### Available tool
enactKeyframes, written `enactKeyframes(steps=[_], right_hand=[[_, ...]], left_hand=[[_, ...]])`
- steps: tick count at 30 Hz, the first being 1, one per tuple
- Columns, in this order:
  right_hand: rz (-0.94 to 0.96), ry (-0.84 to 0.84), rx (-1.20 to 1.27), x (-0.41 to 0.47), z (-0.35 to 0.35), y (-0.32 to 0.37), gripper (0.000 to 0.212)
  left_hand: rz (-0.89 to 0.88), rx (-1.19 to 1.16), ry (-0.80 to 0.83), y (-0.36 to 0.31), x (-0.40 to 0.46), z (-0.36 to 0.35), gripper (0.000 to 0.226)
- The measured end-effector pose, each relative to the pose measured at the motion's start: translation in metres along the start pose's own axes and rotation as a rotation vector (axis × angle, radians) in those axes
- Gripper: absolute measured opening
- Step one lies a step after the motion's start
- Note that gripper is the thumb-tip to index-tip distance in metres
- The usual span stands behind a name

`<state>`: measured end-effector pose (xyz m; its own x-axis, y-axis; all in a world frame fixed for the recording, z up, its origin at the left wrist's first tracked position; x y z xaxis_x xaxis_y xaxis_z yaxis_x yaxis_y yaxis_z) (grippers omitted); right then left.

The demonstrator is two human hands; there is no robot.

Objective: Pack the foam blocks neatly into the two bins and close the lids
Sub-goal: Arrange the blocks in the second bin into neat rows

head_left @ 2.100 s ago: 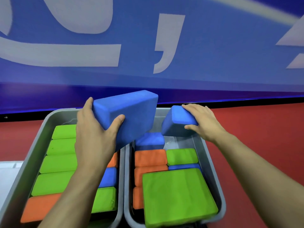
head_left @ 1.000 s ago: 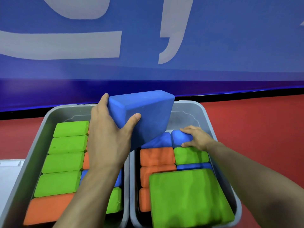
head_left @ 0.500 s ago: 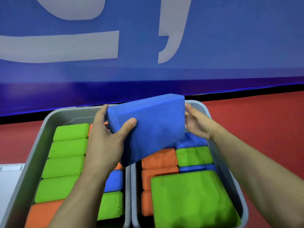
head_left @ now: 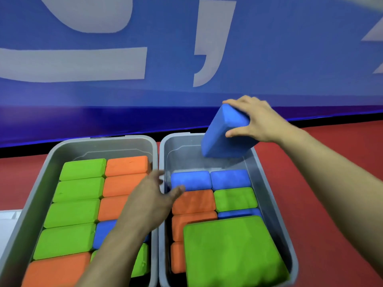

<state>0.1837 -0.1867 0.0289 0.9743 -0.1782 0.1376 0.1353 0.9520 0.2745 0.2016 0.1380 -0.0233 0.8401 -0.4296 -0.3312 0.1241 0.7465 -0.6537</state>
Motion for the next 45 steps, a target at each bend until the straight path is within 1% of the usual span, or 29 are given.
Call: enactKeyframes(steps=[1, 2, 3, 5, 9, 11, 12, 13, 14, 15, 16, 17, 19, 20, 21, 22, 24, 26, 27, 30, 31, 33, 35, 37, 39, 40, 41, 43, 45], right_hand=[[0.014, 0.031, -0.047, 0.001, -0.011, -0.005, 0.085], [0.016, 0.067, -0.074, 0.0, -0.025, -0.011, 0.086], [0.015, 0.106, -0.098, -0.002, -0.04, -0.019, 0.087], [0.012, 0.169, -0.149, -0.007, -0.069, -0.032, 0.089], [-0.084, 0.238, -0.118, -0.014, -0.116, -0.049, 0.088], [-0.104, 0.256, -0.1, -0.015, -0.134, -0.052, 0.088], [-0.11, 0.271, -0.097, -0.014, -0.142, -0.054, 0.088], [-0.112, 0.29, -0.095, -0.013, -0.147, -0.056, 0.088], [-0.114, 0.313, -0.099, -0.011, -0.153, -0.058, 0.088], [-0.115, 0.342, -0.117, -0.011, -0.16, -0.059, 0.088], [-0.114, 0.385, -0.137, -0.011, -0.165, -0.059, 0.087], [-0.133, 0.43, -0.127, -0.013, -0.179, -0.059, 0.086], [-0.185, 0.455, -0.094, -0.016, -0.196, -0.057, 0.077], [-0.222, 0.452, -0.076, -0.018, -0.205, -0.056, 0.07], [-0.247, 0.449, -0.068, -0.019, -0.213, -0.055, 0.064], [-0.264, 0.462, -0.072, -0.02, -0.219, -0.055, 0.059], [-0.321, 0.514, -0.083, -0.025, -0.233, -0.054, 0.055], [-0.377, 0.545, -0.069, -0.027, -0.243, -0.053, 0.054], [-0.384, 0.534, -0.064, -0.027, -0.246, -0.052, 0.054], [-0.398, 0.523, -0.024, -0.025, -0.246, -0.051, 0.056], [-0.41, 0.522, 0.004, -0.025, -0.244, -0.053, 0.057], [-0.441, 0.501, 0.109, -0.026, -0.236, -0.055, 0.061], [-0.499, 0.406, 0.358, -0.024, -0.216, -0.05, 0.059], [-0.536, 0.234, 0.547, -0.025, -0.186, -0.036, 0.044], [-0.542, 0.062, 0.601, -0.028, -0.153, -0.023, 0.029], [-0.528, 0.027, 0.618, -0.032, -0.136, -0.011, 0.026], [-0.512, 0.028, 0.631, -0.037, -0.119, 0.004, 0.024], [-0.492, 0.101, 0.629, -0.054, -0.087, 0.035, 0.026], [-0.484, 0.216, 0.595, -0.076, -0.068, 0.061, 0.038]], left_hand=[[0.021, 0.072, 0.092, 0.002, -0.005, -0.009, 0.037], [0.037, 0.164, 0.192, 0.007, -0.009, -0.021, 0.033], [0.044, 0.259, 0.293, 0.013, -0.012, -0.033, 0.035], [0.068, 0.374, 0.441, 0.022, -0.017, -0.051, 0.047], [0.189, 0.4, 0.49, 0.04, -0.027, -0.082, 0.082], [0.236, 0.339, 0.549, 0.054, -0.037, -0.106, 0.103], [0.225, 0.271, 0.578, 0.059, -0.042, -0.119, 0.108], [0.224, 0.163, 0.603, 0.059, -0.046, -0.127, 0.101], [0.25, 0.059, 0.623, 0.06, -0.049, -0.134, 0.082], [0.304, -0.043, 0.616, 0.061, -0.051, -0.137, 0.057], [0.341, -0.141, 0.615, 0.062, -0.051, -0.14, 0.051], [0.369, -0.2, 0.628, 0.066, -0.049, -0.147, 0.065], [0.424, -0.305, 0.591, 0.085, -0.042, -0.165, 0.125], [0.452, -0.326, 0.587, 0.107, -0.036, -0.18, 0.14], [0.472, -0.331, 0.581, 0.104, -0.034, -0.176, 0.145], [0.498, -0.34, 0.57, 0.097, -0.03, -0.167, 0.144], [0.52, -0.337, 0.484, 0.079, -0.021, -0.144, 0.129], [0.445, -0.349, 0.368, 0.066, -0.006, -0.128, 0.12], [0.435, -0.367, 0.307, 0.061, 0.001, -0.119, 0.113], [0.451, -0.386, 0.147, 0.046, 0.011, -0.098, 0.079], [0.454, -0.391, 0.123, 0.043, 0.012, -0.094, 0.076], [0.443, -0.42, 0.09, 0.041, 0.015, -0.091, 0.079], [0.428, -0.45, 0.07, 0.039, 0.016, -0.087, 0.076], [0.413, -0.463, 0.064, 0.04, 0.016, -0.082, 0.077], [0.371, -0.452, 0.04, 0.039, 0.02, -0.077, 0.08], [0.35, -0.446, 0.031, 0.038, 0.022, -0.073, 0.08], [0.326, -0.436, 0.028, 0.037, 0.023, -0.071, 0.079], [0.277, -0.395, 0.039, 0.029, 0.02, -0.065, 0.08], [0.238, -0.358, 0.048, 0.021, 0.013, -0.061, 0.09]])
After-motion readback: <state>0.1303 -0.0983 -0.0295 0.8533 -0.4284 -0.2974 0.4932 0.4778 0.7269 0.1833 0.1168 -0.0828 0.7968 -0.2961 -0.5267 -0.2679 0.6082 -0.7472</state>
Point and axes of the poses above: each hand's wrist, its own x-axis towards the middle knuckle, its own z-axis out of the back of the hand, y = z × x, the point moved 4 cm from there along x, towards the middle knuckle, and after that the axes turned 3 degrees about -y, right-handed, at the moved point
